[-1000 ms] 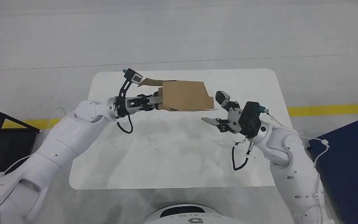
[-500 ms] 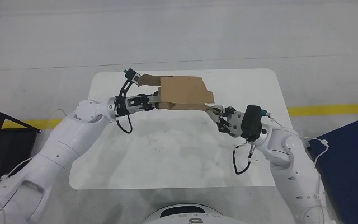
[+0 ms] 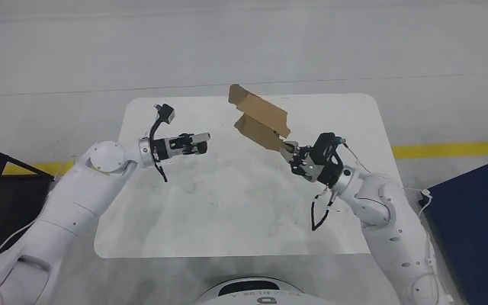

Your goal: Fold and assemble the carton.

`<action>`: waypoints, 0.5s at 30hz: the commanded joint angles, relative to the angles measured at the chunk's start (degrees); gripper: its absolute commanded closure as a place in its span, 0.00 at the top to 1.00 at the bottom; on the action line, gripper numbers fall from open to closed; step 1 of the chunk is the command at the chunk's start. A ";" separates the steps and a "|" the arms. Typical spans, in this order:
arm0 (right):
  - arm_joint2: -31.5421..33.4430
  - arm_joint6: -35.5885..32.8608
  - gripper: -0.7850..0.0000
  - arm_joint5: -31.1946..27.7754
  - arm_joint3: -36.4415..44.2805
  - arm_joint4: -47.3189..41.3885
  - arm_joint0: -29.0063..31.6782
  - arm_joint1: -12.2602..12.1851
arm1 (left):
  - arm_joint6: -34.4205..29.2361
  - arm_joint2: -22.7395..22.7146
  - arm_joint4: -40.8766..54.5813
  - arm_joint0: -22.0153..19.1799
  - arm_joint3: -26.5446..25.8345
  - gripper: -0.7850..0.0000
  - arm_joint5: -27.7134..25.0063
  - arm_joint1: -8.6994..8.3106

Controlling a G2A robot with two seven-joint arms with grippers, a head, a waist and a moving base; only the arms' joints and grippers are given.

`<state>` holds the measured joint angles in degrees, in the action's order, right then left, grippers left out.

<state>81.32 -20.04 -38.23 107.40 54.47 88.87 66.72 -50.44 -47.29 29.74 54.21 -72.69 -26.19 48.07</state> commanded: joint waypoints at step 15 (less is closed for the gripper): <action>-3.22 -6.95 0.00 -0.68 -0.84 -9.25 -0.38 -0.02 | -1.46 -18.84 0.50 19.01 -18.86 1.00 -16.34 -5.57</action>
<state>79.77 -25.47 -37.14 107.42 50.33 88.34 66.70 -50.97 -65.36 31.17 72.86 -91.01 -42.23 42.68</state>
